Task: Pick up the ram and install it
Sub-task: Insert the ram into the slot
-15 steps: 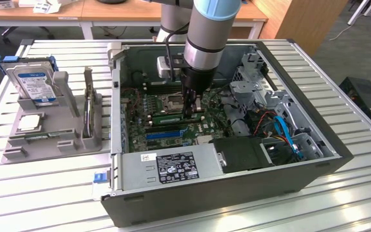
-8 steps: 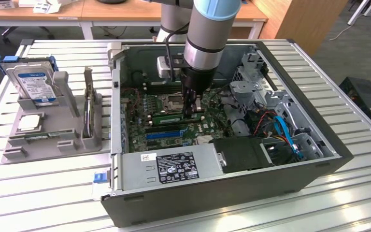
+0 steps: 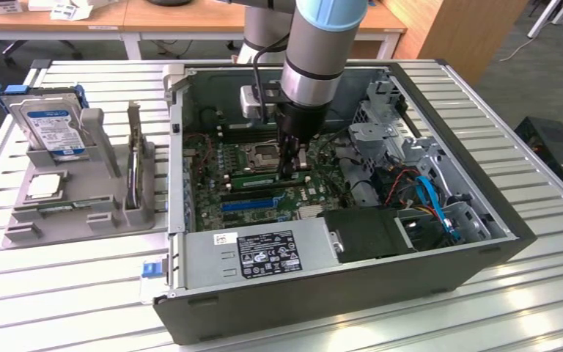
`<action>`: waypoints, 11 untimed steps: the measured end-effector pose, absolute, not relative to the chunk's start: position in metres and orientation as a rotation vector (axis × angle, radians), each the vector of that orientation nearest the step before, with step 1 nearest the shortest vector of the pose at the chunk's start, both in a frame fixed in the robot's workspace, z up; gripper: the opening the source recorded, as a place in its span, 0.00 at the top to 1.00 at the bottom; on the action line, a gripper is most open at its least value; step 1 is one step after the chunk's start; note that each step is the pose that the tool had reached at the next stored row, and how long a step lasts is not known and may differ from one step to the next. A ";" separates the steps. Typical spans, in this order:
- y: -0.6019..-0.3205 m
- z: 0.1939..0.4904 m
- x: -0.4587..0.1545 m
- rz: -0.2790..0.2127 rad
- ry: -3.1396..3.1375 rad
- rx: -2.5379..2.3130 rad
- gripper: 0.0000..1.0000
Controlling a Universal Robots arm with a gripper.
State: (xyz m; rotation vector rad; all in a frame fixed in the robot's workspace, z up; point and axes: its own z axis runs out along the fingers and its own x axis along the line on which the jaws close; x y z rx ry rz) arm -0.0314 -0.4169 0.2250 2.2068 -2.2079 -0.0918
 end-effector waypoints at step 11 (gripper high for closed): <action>-0.417 0.225 -0.031 -0.092 -2.208 2.207 0.82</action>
